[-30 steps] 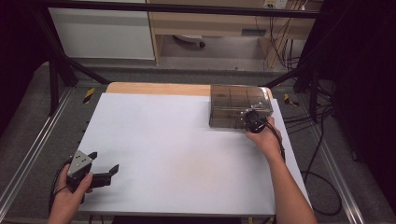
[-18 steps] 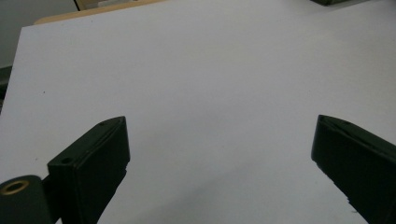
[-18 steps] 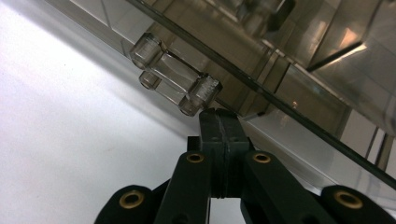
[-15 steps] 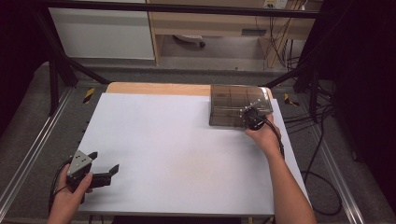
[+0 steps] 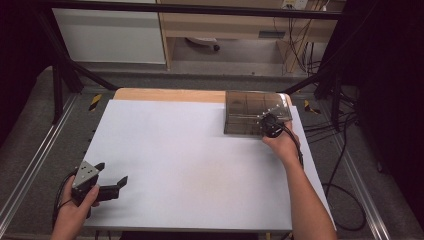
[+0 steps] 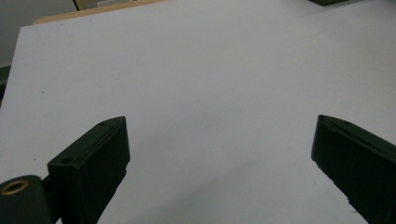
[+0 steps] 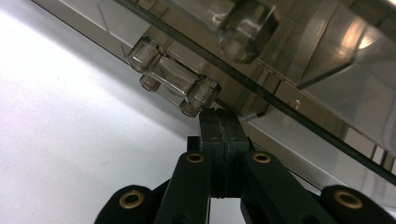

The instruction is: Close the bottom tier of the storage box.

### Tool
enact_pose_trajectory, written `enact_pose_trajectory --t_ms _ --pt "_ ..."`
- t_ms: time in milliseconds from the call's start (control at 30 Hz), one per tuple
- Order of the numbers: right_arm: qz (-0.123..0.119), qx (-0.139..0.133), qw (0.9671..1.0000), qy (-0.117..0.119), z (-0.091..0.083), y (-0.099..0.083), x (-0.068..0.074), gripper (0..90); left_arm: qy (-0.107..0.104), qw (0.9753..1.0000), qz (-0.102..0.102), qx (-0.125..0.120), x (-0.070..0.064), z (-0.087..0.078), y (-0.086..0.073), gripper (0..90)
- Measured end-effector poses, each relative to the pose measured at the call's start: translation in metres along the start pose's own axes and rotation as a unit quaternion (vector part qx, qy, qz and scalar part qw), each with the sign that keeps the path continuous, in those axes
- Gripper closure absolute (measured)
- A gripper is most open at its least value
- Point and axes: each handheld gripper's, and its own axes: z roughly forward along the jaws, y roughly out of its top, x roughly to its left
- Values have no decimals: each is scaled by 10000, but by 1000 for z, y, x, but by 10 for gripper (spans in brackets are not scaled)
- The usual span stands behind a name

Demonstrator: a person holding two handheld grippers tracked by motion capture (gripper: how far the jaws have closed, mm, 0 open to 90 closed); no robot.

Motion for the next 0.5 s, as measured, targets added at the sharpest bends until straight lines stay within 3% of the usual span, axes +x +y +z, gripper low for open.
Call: enact_pose_trajectory --t_ms 500 --pt "120 -45 9999 70 -5 3 -6 900 -11 10000 2 -3 0 0 0 45"
